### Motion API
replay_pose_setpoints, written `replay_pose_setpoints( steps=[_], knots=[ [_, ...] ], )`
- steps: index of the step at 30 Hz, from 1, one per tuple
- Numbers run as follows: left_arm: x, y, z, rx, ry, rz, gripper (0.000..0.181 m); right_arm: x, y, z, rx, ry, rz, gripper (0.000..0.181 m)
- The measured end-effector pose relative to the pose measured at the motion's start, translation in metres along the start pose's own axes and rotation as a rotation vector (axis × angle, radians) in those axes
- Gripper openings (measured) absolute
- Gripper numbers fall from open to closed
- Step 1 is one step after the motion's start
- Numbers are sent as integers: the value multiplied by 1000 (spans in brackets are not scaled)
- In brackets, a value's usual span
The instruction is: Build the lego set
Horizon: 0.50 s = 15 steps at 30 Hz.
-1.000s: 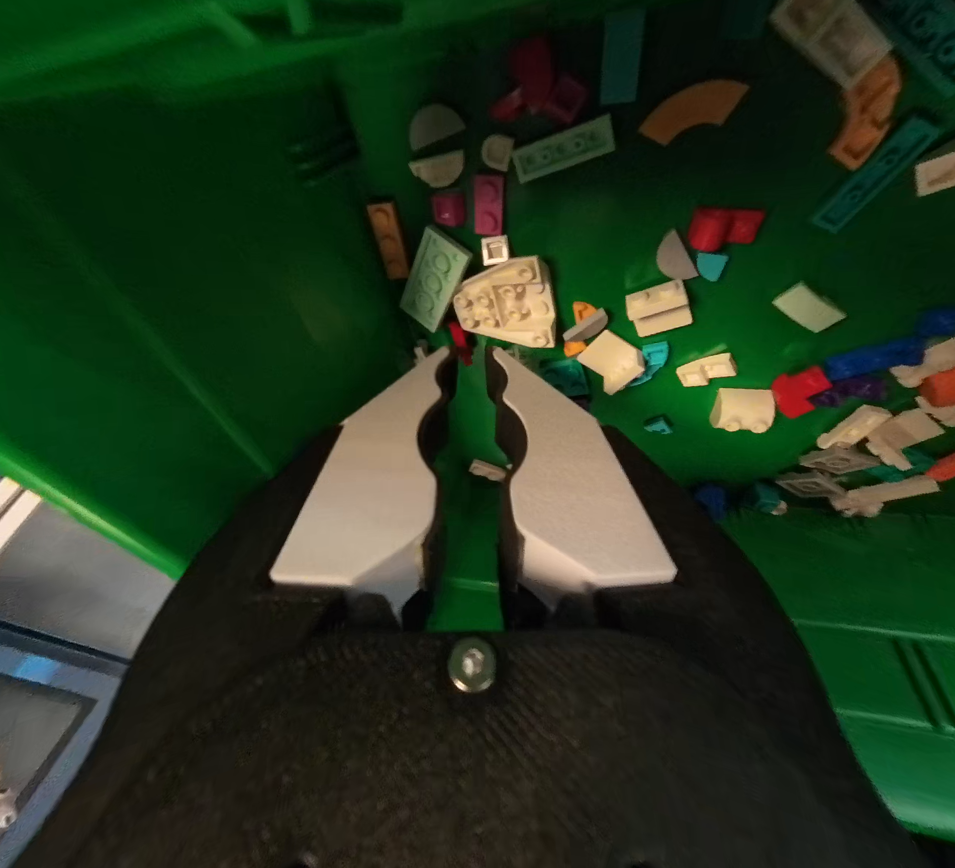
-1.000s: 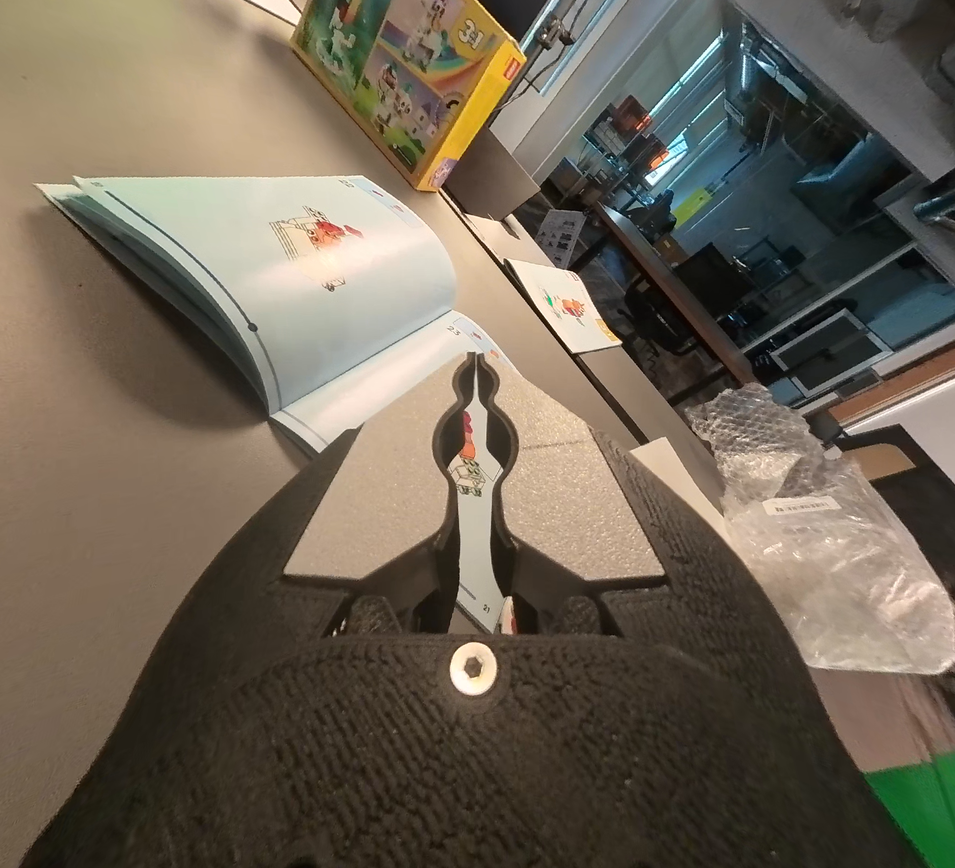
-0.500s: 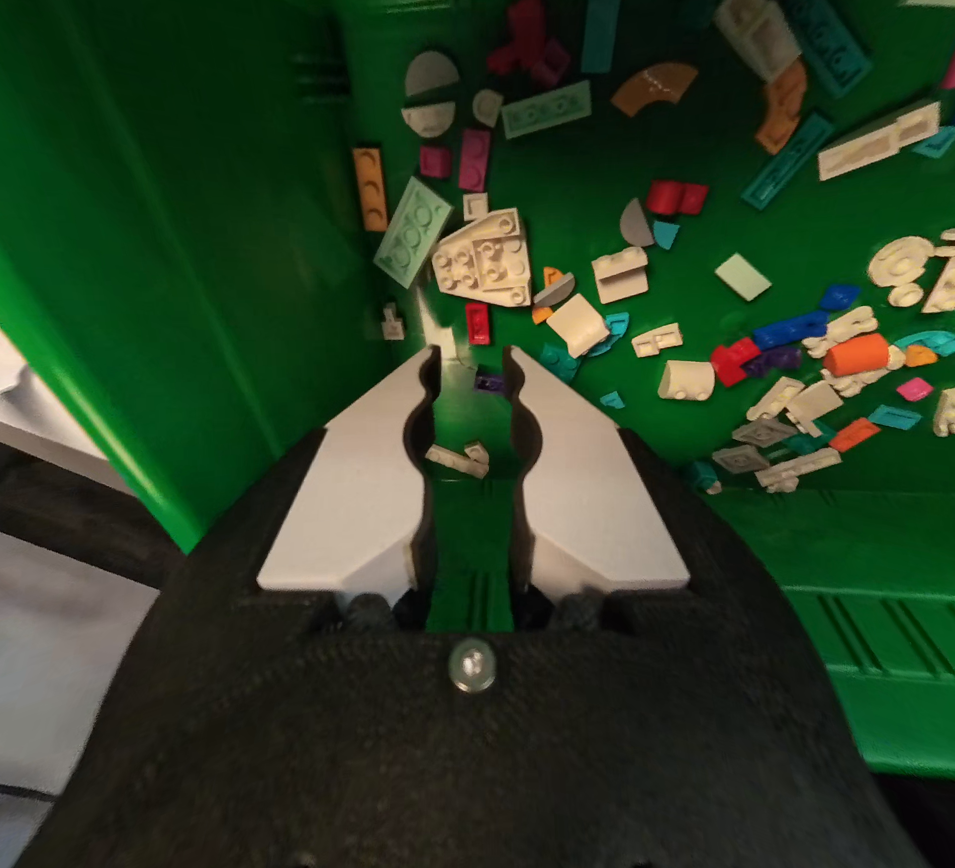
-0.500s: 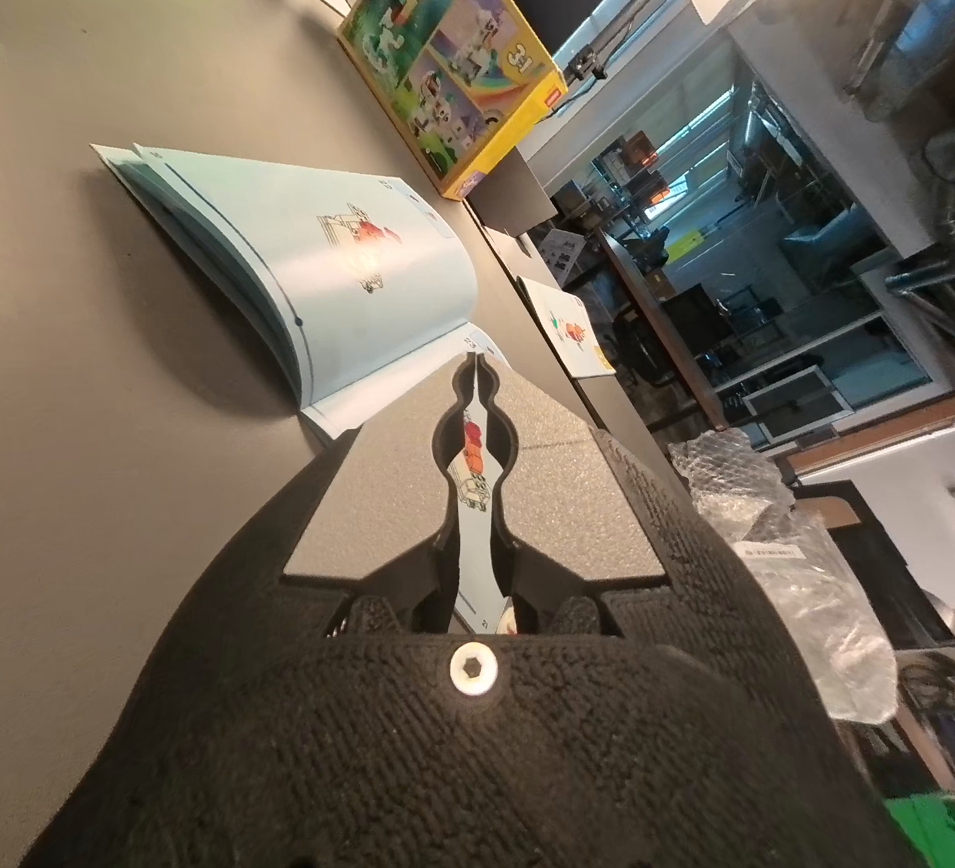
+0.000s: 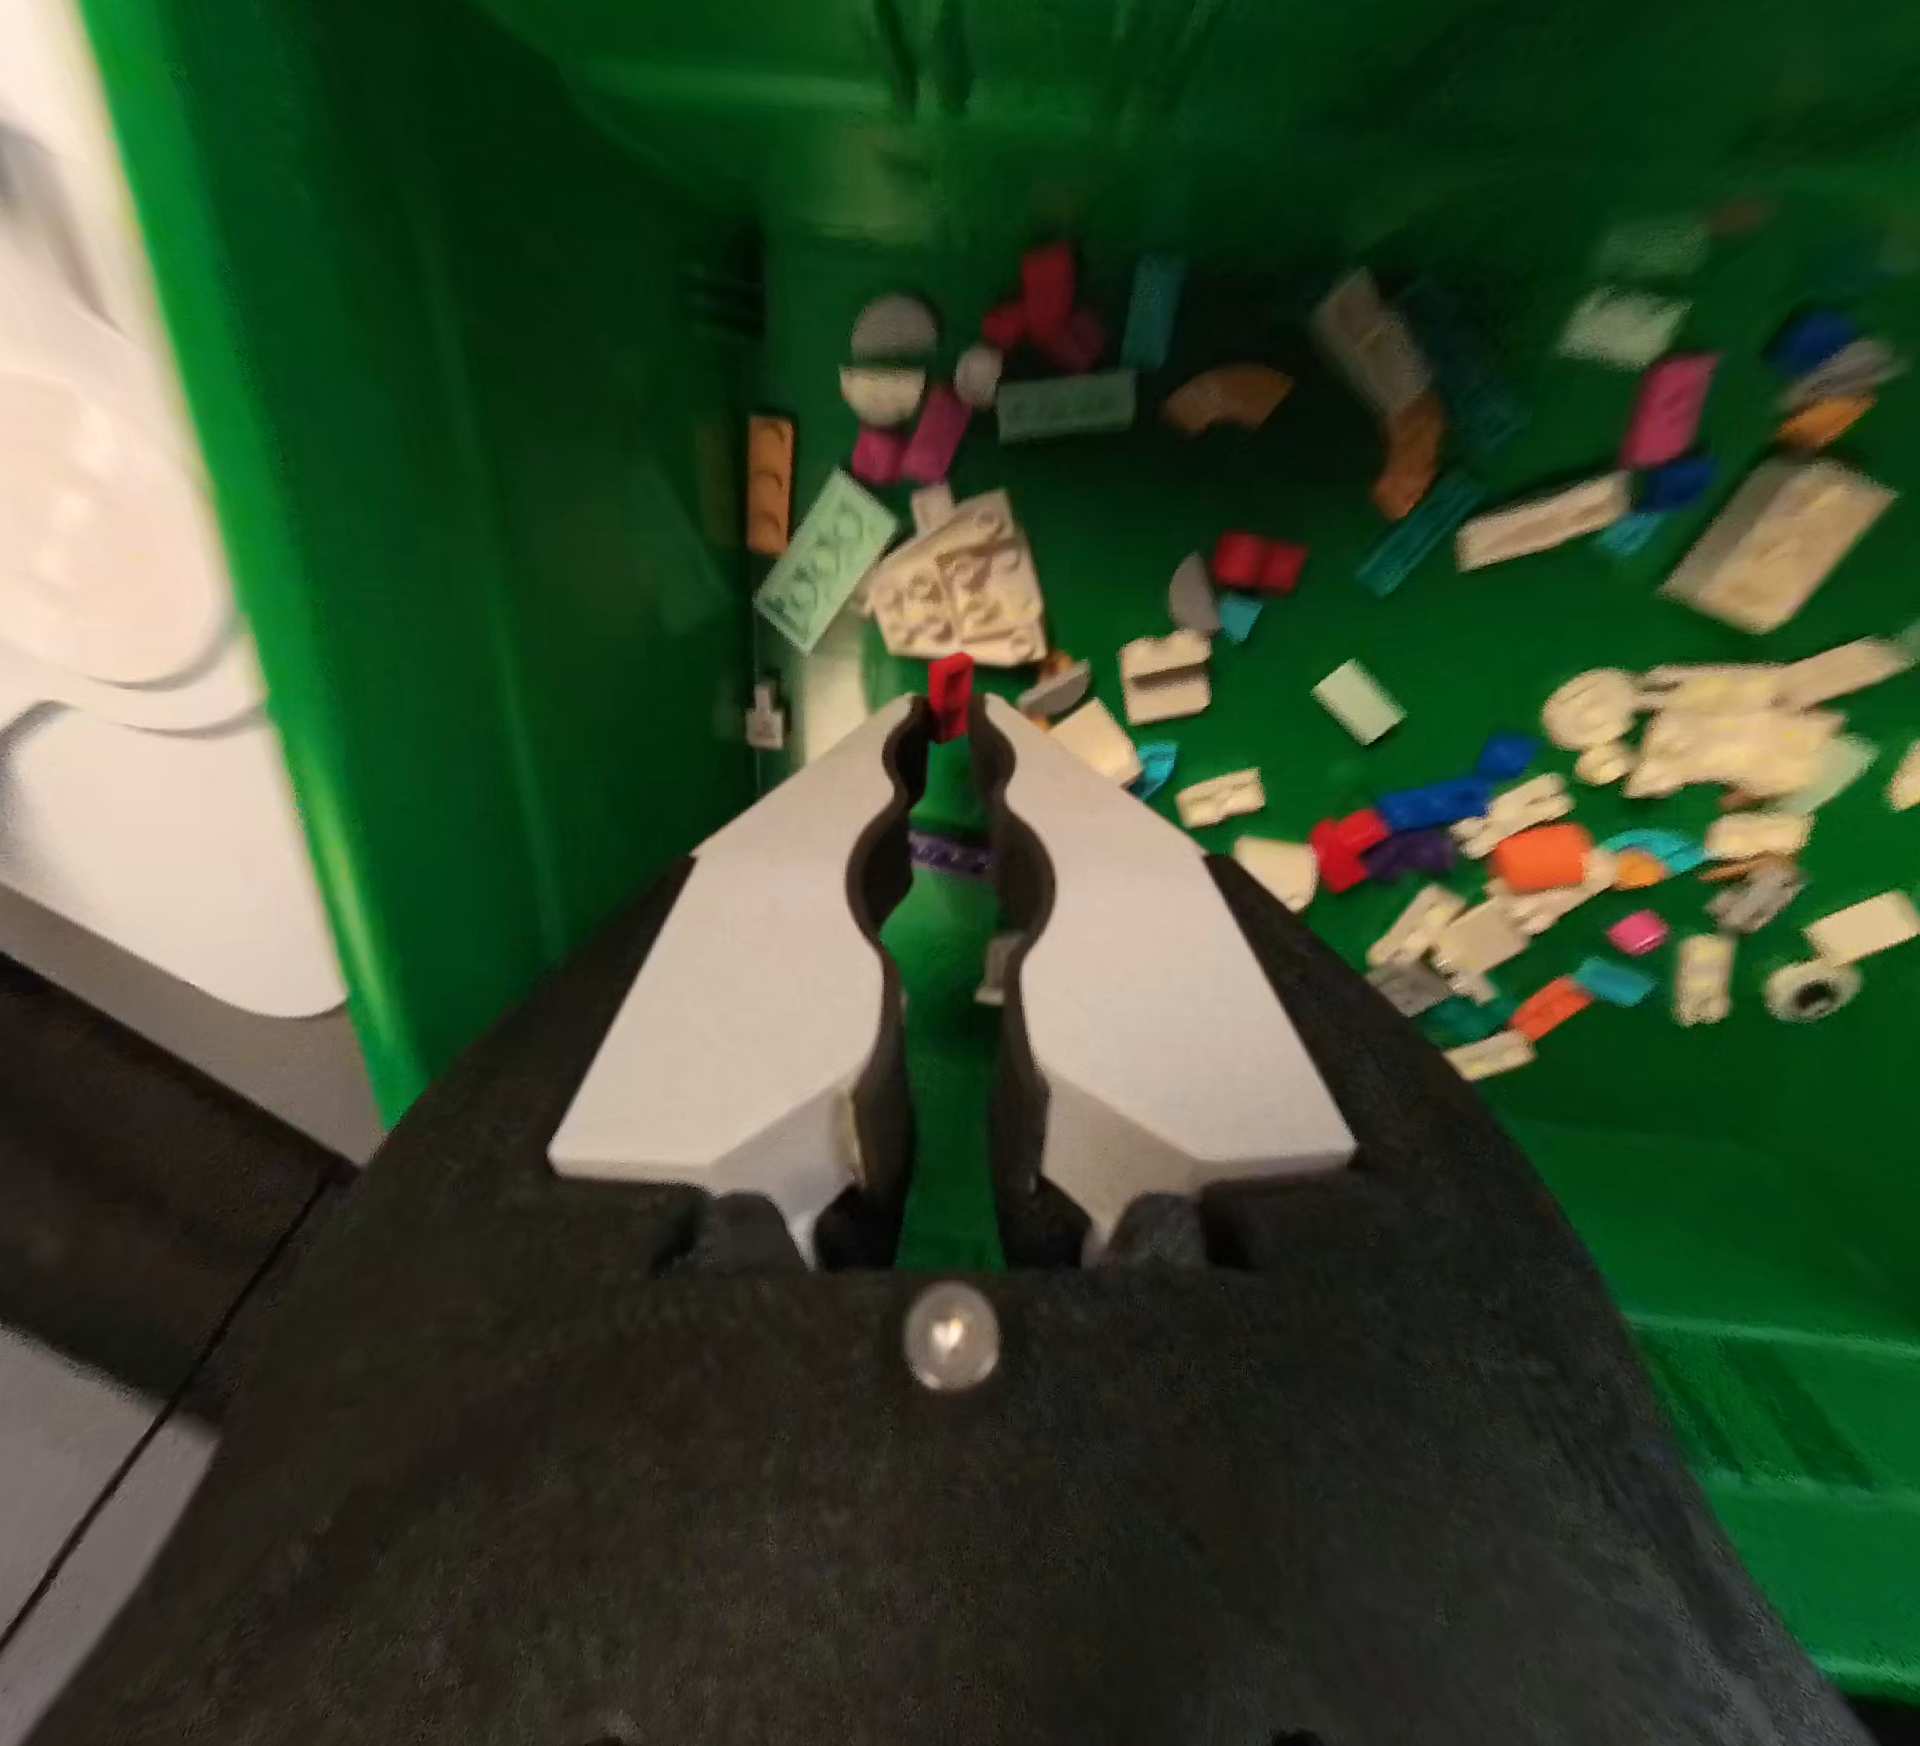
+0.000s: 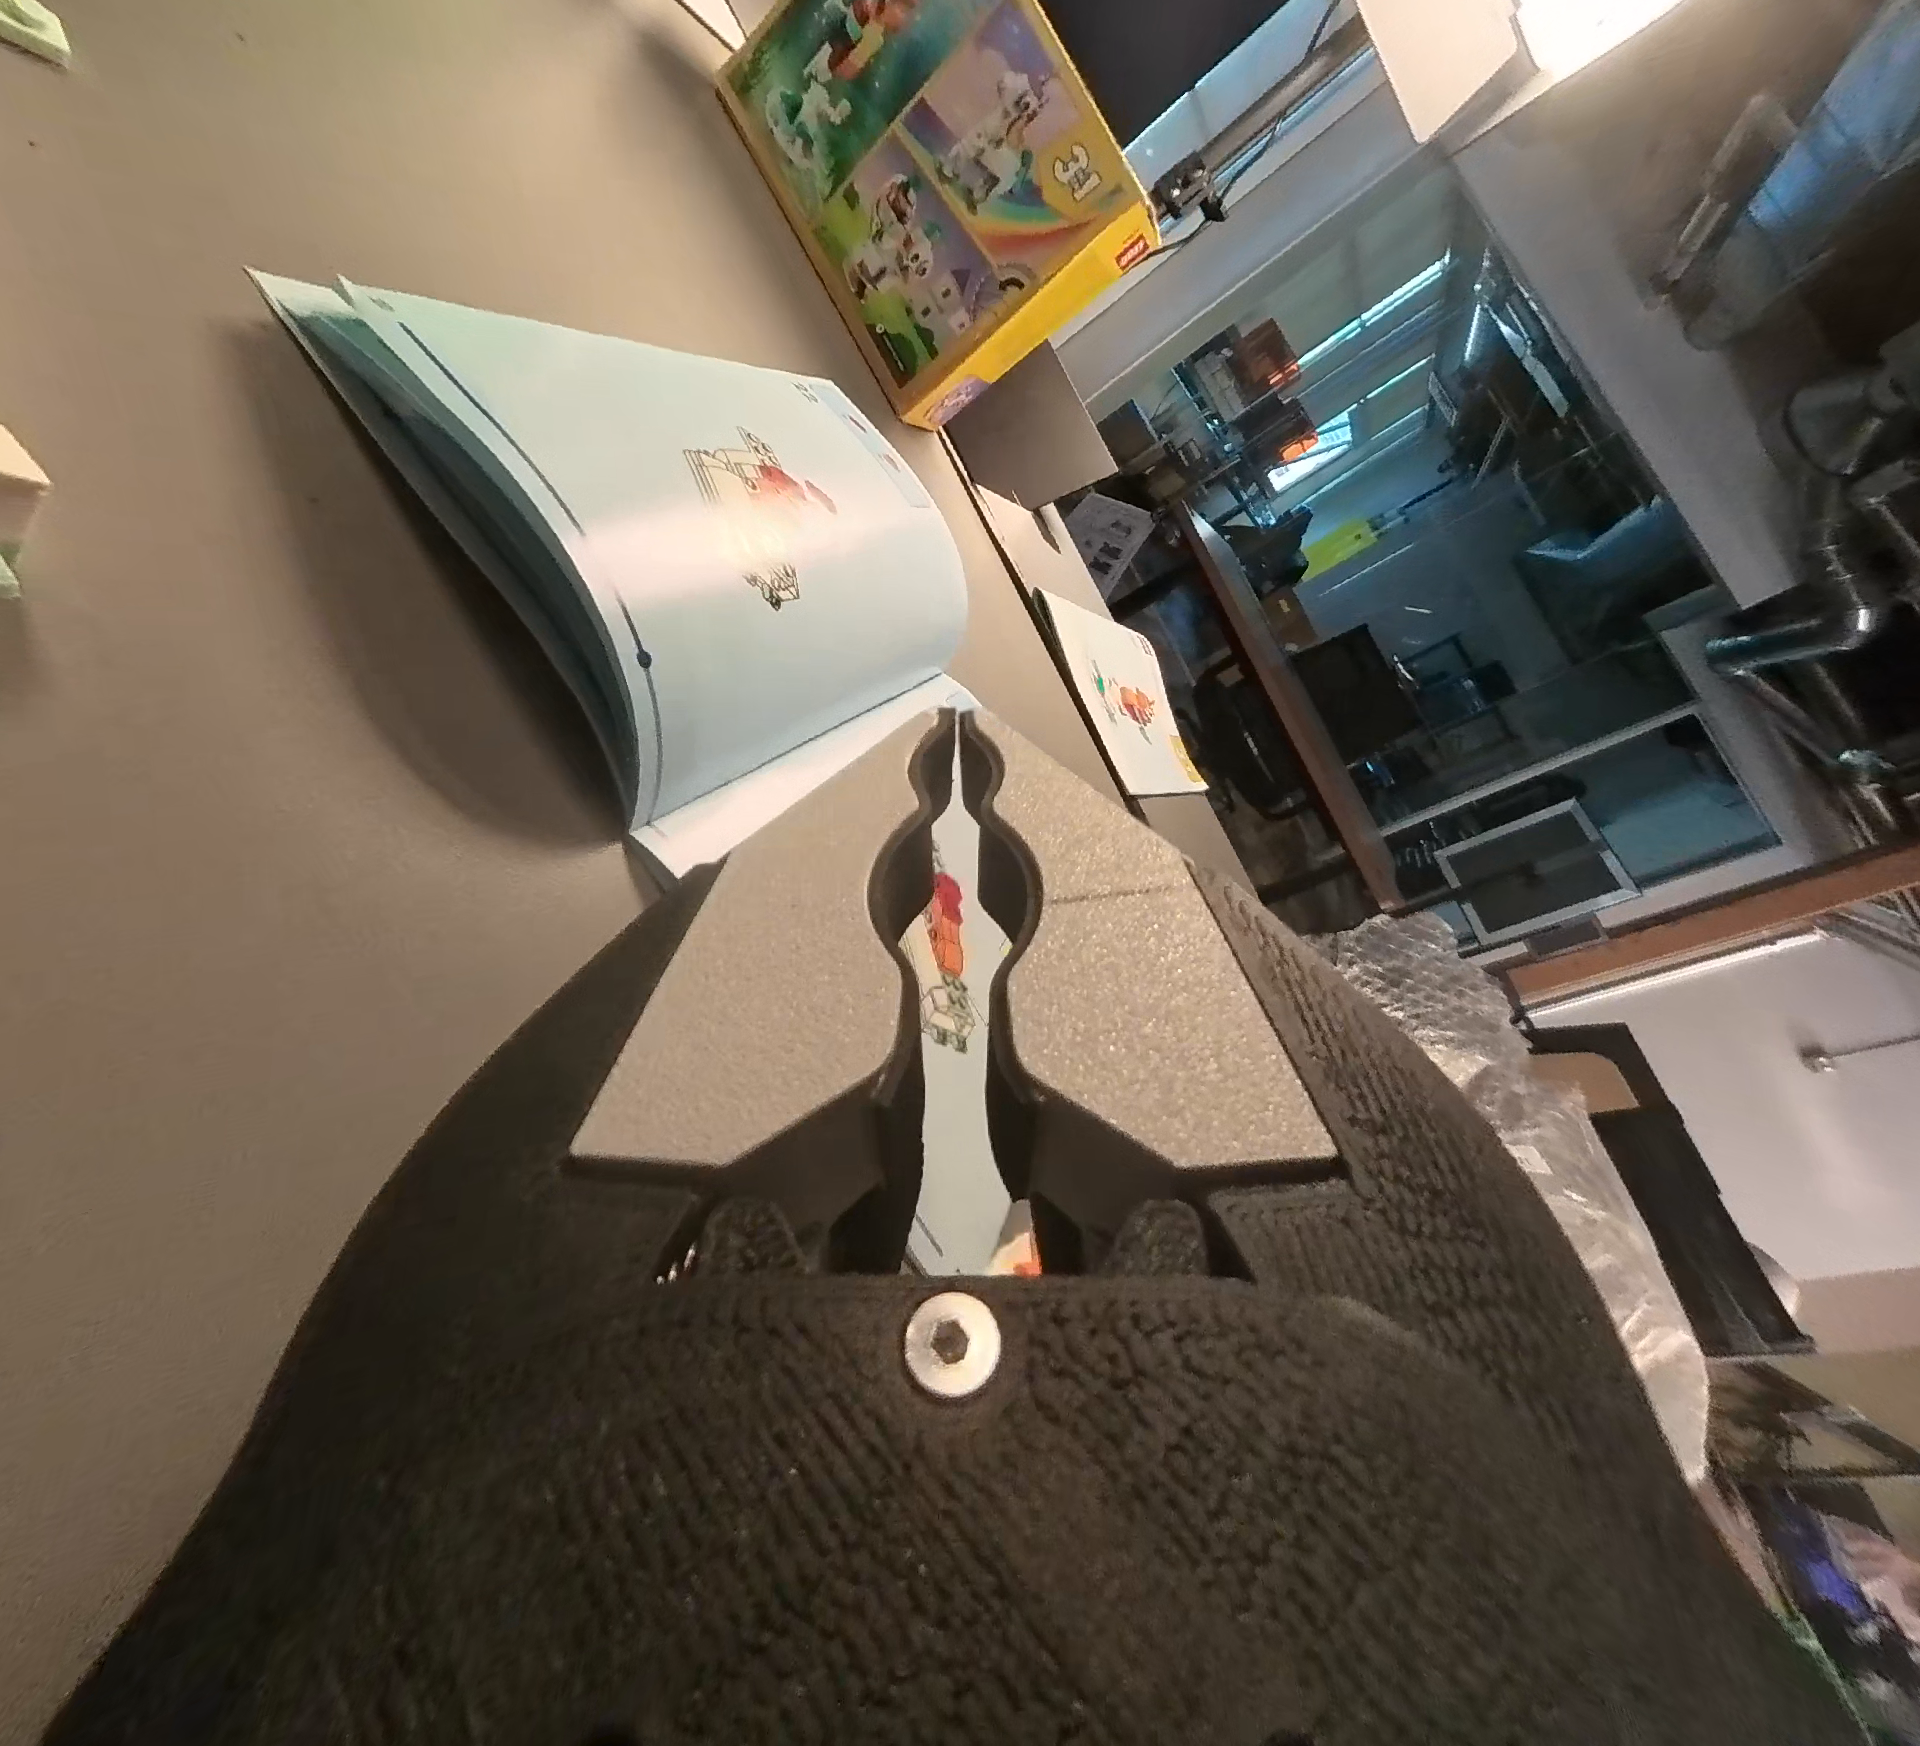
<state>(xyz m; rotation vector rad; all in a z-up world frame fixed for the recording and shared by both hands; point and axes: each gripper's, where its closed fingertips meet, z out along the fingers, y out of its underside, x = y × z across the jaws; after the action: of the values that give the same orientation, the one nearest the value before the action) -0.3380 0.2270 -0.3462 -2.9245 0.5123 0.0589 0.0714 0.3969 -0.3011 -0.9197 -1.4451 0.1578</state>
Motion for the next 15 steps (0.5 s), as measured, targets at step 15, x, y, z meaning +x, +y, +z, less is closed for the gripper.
replay_pose_setpoints(
  steps=[15],
  knots=[
    [339, -123, -212, 1322, 967, -66, 6, -31, -135, -85, 670, -433, 283, 28]
  ],
)
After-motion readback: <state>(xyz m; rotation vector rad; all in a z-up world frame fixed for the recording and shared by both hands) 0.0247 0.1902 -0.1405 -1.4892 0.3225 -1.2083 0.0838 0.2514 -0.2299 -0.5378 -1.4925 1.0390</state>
